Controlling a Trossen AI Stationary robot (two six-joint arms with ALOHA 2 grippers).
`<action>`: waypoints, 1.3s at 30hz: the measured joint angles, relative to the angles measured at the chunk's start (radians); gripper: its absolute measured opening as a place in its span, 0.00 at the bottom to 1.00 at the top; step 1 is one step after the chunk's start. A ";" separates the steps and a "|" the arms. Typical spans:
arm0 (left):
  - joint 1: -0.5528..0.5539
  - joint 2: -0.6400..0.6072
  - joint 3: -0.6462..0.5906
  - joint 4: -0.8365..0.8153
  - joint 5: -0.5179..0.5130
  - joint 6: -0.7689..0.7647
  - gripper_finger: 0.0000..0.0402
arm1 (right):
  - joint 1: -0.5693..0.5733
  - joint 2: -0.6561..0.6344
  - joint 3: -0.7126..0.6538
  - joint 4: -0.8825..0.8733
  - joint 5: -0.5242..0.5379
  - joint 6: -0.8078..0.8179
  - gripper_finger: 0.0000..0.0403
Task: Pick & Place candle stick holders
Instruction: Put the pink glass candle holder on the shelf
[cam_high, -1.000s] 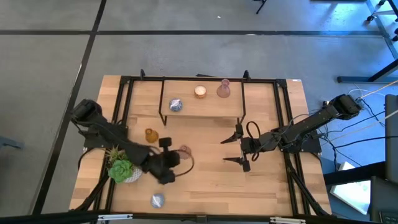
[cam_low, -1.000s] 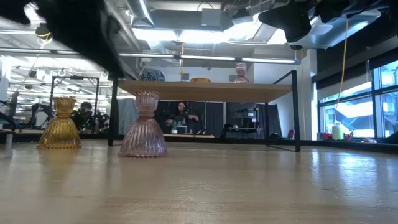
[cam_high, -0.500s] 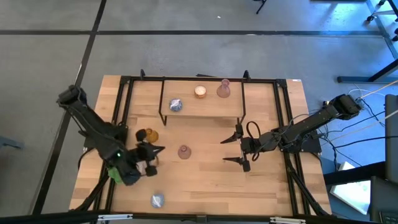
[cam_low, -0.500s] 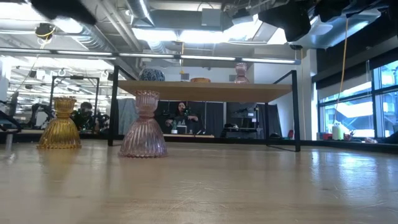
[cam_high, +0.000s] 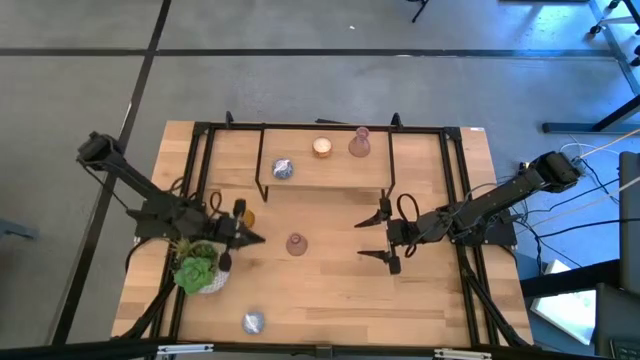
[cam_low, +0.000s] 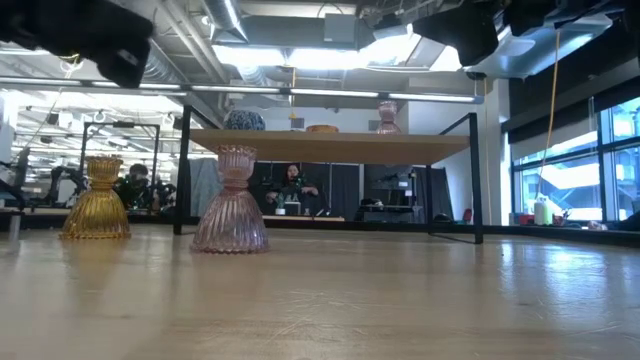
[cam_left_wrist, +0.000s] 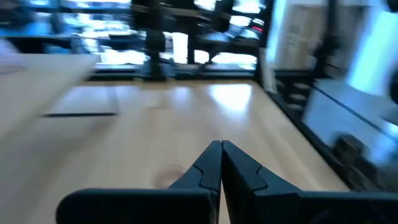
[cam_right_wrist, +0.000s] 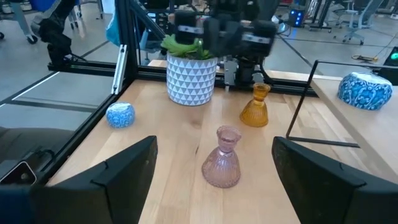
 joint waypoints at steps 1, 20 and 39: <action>0.020 -0.010 0.000 -0.006 -0.016 -0.018 0.01 | 0.000 0.000 0.000 -0.001 0.000 -0.001 0.80; 0.209 0.070 0.000 -0.157 0.034 -0.048 0.36 | 0.000 0.000 0.000 -0.034 0.001 0.014 0.80; 0.278 0.467 0.001 0.209 0.187 -0.080 0.50 | 0.000 0.000 0.000 -0.034 0.001 0.014 0.80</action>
